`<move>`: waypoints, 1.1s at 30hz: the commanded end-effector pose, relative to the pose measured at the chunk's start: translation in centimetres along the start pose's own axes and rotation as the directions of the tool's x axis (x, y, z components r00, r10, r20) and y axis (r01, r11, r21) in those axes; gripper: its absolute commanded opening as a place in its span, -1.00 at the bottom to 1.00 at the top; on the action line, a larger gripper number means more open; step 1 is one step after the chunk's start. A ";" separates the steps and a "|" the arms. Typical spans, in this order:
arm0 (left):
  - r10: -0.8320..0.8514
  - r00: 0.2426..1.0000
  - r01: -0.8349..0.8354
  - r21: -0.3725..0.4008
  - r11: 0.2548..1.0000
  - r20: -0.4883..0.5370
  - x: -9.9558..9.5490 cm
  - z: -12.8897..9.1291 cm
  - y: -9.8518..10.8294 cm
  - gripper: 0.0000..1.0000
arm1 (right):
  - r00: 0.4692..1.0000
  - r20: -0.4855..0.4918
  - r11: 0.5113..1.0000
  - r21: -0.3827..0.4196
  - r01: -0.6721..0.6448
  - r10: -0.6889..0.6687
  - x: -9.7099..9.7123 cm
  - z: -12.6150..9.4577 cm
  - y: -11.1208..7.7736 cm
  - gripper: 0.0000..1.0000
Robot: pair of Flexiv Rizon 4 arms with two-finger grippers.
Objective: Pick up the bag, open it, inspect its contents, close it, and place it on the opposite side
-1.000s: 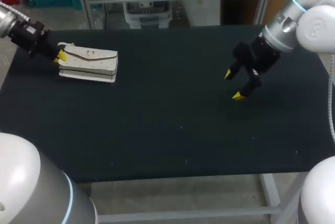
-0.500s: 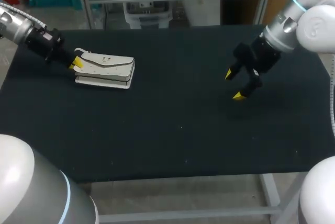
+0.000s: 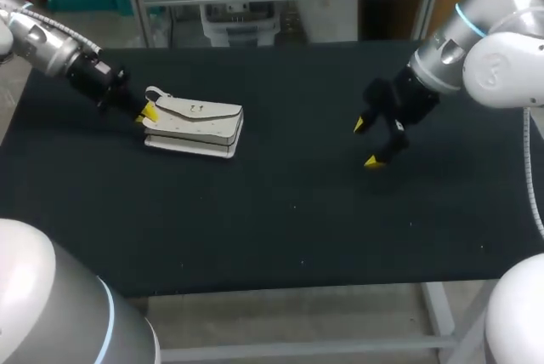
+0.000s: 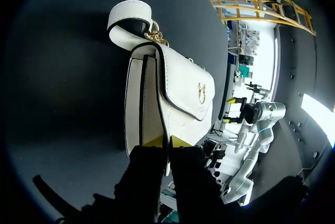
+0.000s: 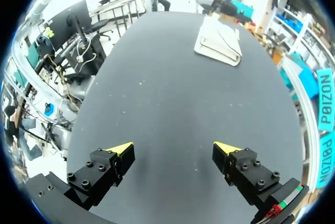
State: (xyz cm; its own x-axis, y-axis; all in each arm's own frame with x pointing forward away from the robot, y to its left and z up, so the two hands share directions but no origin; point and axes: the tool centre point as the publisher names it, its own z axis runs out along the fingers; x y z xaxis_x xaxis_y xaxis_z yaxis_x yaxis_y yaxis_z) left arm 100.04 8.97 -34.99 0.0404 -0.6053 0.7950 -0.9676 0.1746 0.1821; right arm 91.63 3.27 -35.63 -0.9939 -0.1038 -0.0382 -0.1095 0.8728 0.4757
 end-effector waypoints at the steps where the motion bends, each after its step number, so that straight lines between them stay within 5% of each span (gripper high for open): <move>1: -0.003 1.000 0.004 0.127 0.992 -0.011 1.2 4.6 1.7 -1.00 | 1.000 -0.004 1.000 -0.008 0.000 0.000 0.0 0.5 -0.2 1.00; 8: 0.006 0.999 0.003 0.189 0.982 -0.047 3.0 7.7 2.3 -1.00 | 1.000 -0.025 1.000 -0.022 -0.004 0.004 0.2 0.9 -0.4 1.00; 17: -0.009 0.998 0.030 0.372 0.928 -0.056 5.2 11.8 2.8 -1.00 | 1.000 -0.025 1.000 -0.022 -0.004 0.004 0.2 0.9 -0.4 1.00; 33: 0.016 0.997 0.017 0.422 0.906 -0.076 8.5 17.1 3.5 -1.00 | 1.000 -0.025 1.000 -0.022 -0.004 0.004 0.2 0.9 -0.4 1.00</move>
State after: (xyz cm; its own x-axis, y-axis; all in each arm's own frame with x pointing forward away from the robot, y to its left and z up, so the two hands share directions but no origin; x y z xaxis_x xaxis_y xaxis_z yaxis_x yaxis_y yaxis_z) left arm 93.27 -8.13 -37.01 0.0445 -0.5457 0.8368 -0.9981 0.0120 0.0610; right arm 91.32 3.26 -36.58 -0.9937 -0.1104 -0.0177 -0.1046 0.8626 0.4950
